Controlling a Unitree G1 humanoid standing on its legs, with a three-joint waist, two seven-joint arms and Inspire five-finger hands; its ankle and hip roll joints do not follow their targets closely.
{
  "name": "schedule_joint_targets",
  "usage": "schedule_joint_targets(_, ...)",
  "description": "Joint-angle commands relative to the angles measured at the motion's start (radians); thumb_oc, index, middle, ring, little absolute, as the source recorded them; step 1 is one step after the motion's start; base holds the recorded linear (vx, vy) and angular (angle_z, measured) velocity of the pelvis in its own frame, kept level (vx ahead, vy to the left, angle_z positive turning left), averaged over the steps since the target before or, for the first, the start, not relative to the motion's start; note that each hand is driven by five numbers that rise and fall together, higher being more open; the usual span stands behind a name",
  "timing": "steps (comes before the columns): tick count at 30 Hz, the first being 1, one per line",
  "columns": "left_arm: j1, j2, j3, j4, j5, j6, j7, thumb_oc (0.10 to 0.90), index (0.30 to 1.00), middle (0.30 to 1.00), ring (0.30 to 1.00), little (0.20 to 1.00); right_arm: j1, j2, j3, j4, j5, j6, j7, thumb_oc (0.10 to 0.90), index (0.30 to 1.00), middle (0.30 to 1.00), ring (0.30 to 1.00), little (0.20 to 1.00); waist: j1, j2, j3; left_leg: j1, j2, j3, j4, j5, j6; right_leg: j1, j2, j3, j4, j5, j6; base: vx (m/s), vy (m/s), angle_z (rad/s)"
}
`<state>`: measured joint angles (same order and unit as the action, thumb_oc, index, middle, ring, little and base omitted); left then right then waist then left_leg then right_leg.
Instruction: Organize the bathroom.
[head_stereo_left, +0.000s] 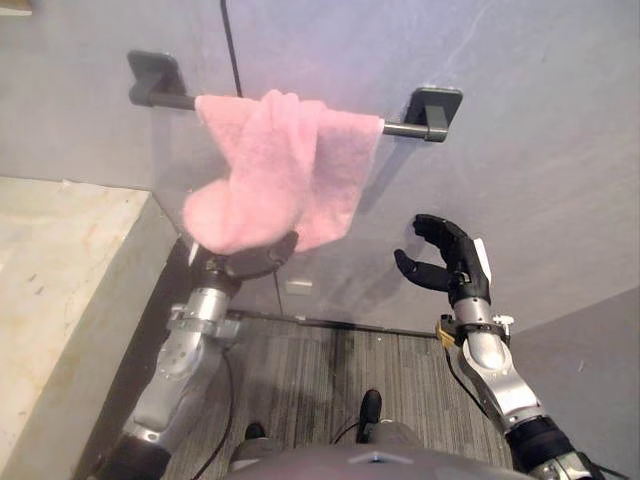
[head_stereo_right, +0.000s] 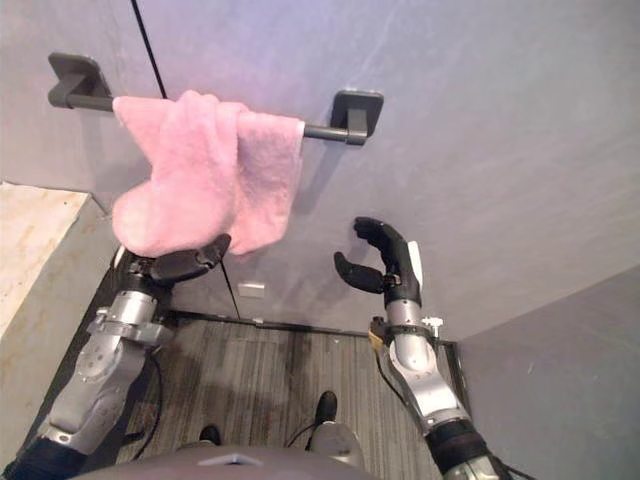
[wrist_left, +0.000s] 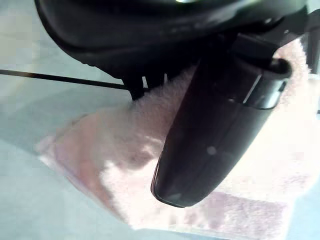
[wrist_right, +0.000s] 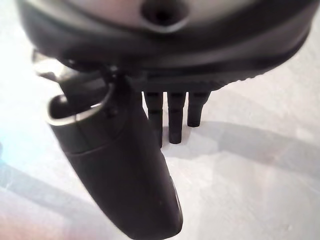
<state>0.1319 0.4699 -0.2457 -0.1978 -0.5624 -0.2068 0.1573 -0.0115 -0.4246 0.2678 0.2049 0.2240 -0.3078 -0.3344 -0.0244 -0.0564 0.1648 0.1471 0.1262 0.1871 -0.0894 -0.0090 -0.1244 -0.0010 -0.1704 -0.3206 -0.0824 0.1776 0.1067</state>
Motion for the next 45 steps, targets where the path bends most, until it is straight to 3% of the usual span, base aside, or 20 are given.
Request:
schedule_joint_targets(1, -0.072, 0.014, -0.015, -0.032, -0.048, 0.089, 0.004, 0.800, 0.900, 0.900, 0.900, 0.900, -0.258, 0.000, -0.009, -0.029, 0.028, -0.096, 0.035, 0.800, 0.900, 0.900, 0.900, 0.900, 0.075, 0.030, -0.045, -0.016, -0.070, -0.014, 0.002, -0.071, 0.085, 0.042, -0.074, -0.001, 0.082, -0.122, 0.138, -0.04, 0.017, 0.00)
schedule_joint_targets(5, -0.045, 0.018, -0.016, 0.053, -0.033, 0.216, -0.025, 0.800, 0.900, 0.900, 0.900, 0.900, -0.255, -0.003, -0.009, -0.026, 0.038, -0.084, 0.062, 0.800, 0.900, 0.900, 0.900, 0.900, 0.070, 0.041, -0.051, -0.020, -0.067, -0.016, 0.002, -0.062, 0.081, 0.055, -0.063, 0.003, 0.066, -0.127, 0.136, -0.02, 0.020, 0.00)
schedule_joint_targets(6, -0.042, 0.027, -0.022, 0.126, -0.045, 0.340, -0.027, 0.800, 0.900, 0.900, 0.900, 0.900, -0.256, -0.007, -0.003, -0.024, 0.044, -0.076, 0.076, 0.800, 0.900, 0.900, 0.900, 0.900, 0.064, 0.050, -0.053, -0.020, -0.063, -0.011, 0.002, -0.057, 0.079, 0.061, -0.060, 0.003, 0.055, -0.128, 0.138, -0.04, 0.056, 0.00)
schedule_joint_targets(8, -0.048, 0.031, -0.018, 0.157, -0.047, 0.360, 0.000, 0.800, 0.900, 0.900, 0.900, 0.900, -0.257, -0.012, 0.000, -0.029, 0.051, -0.067, 0.084, 0.800, 0.900, 0.900, 0.900, 0.900, 0.060, 0.054, -0.056, -0.019, -0.062, -0.006, 0.002, -0.054, 0.077, 0.064, -0.058, 0.005, 0.052, -0.129, 0.139, -0.02, 0.054, -0.01)
schedule_joint_targets(9, -0.055, 0.033, -0.004, 0.192, -0.068, 0.436, -0.017, 0.800, 0.900, 0.900, 0.900, 0.900, -0.257, -0.016, 0.003, -0.033, 0.050, -0.060, 0.090, 0.800, 0.900, 0.900, 0.900, 0.900, 0.055, 0.059, -0.060, -0.019, -0.061, -0.002, 0.002, -0.052, 0.077, 0.068, -0.055, 0.007, 0.047, -0.133, 0.139, -0.02, 0.056, -0.03)
schedule_joint_targets(13, -0.076, 0.031, 0.039, 0.225, -0.069, 0.387, 0.081, 0.800, 0.900, 0.900, 0.900, 0.900, -0.255, -0.017, 0.006, -0.034, 0.046, -0.057, 0.089, 0.800, 0.900, 0.900, 0.900, 0.900, 0.053, 0.063, -0.062, -0.020, -0.061, -0.005, 0.002, -0.049, 0.077, 0.073, -0.050, 0.010, 0.042, -0.137, 0.136, -0.01, 0.020, -0.01)
schedule_joint_targets(14, -0.085, 0.016, 0.080, 0.215, -0.013, 0.323, 0.156, 0.800, 0.900, 0.900, 0.900, 0.900, -0.240, -0.009, 0.007, -0.040, 0.039, -0.062, 0.075, 0.800, 0.900, 0.900, 0.900, 0.900, 0.057, 0.059, -0.063, -0.021, -0.063, -0.008, 0.002, -0.049, 0.077, 0.076, -0.049, 0.011, 0.041, -0.140, 0.133, 0.00, 0.000, 0.00)
schedule_joint_targets(18, -0.090, -0.005, 0.125, 0.177, 0.060, 0.263, 0.245, 0.800, 0.900, 0.900, 0.900, 0.900, -0.228, 0.003, 0.002, -0.048, 0.028, -0.059, 0.055, 0.800, 0.900, 0.900, 0.900, 0.900, 0.065, 0.048, -0.062, -0.022, -0.064, -0.015, 0.002, -0.051, 0.076, 0.081, -0.045, 0.012, 0.041, -0.146, 0.127, -0.01, -0.026, -0.01)
schedule_joint_targets(19, -0.091, -0.014, 0.148, 0.146, 0.131, 0.201, 0.291, 0.800, 0.900, 0.900, 0.900, 0.900, -0.220, 0.011, -0.005, -0.052, 0.022, -0.059, 0.046, 0.800, 0.900, 0.900, 0.900, 0.900, 0.071, 0.039, -0.059, -0.022, -0.064, -0.018, 0.002, -0.053, 0.076, 0.083, -0.044, 0.011, 0.043, -0.149, 0.124, -0.02, -0.069, 0.00)
schedule_joint_targets(22, -0.096, -0.014, 0.163, 0.090, 0.227, 0.122, 0.349, 0.800, 0.900, 0.900, 0.900, 0.900, -0.214, 0.021, -0.008, -0.053, 0.018, -0.062, 0.030, 0.800, 0.900, 0.900, 0.900, 0.900, 0.075, 0.029, -0.056, -0.020, -0.062, -0.018, 0.002, -0.056, 0.073, 0.087, -0.043, 0.008, 0.042, -0.152, 0.122, -0.02, -0.065, 0.01)
schedule_joint_targets(30, -0.135, 0.001, 0.159, -0.002, 0.356, -0.016, 0.365, 0.800, 0.900, 0.900, 0.900, 0.900, -0.211, 0.022, -0.009, -0.077, 0.022, -0.076, 0.021, 0.800, 0.900, 0.900, 0.900, 0.900, 0.075, 0.017, -0.056, -0.014, -0.049, -0.014, 0.002, -0.058, 0.063, 0.102, -0.040, 0.002, 0.035, -0.157, 0.120, 0.00, -0.035, 0.02)
schedule_joint_targets(39, -0.220, 0.030, 0.172, -0.006, 0.386, -0.052, 0.347, 0.800, 0.900, 0.900, 0.900, 0.900, -0.238, -0.006, -0.007, -0.148, 0.041, -0.041, 0.098, 0.800, 0.900, 0.900, 0.900, 0.900, 0.054, 0.019, -0.075, -0.005, -0.043, -0.007, 0.002, -0.059, 0.055, 0.110, -0.034, 0.013, 0.030, -0.166, 0.119, 0.05, -0.002, 0.01)
schedule_joint_targets(45, -0.246, 0.027, 0.168, -0.022, 0.305, -0.070, 0.211, 0.800, 0.900, 0.900, 0.900, 0.900, -0.262, -0.019, 0.007, -0.144, 0.033, -0.011, 0.125, 0.800, 0.900, 0.900, 0.900, 0.900, 0.047, 0.021, -0.085, 0.001, -0.045, 0.001, 0.002, -0.061, 0.055, 0.114, -0.037, 0.016, 0.026, -0.165, 0.122, 0.04, 0.019, -0.01)
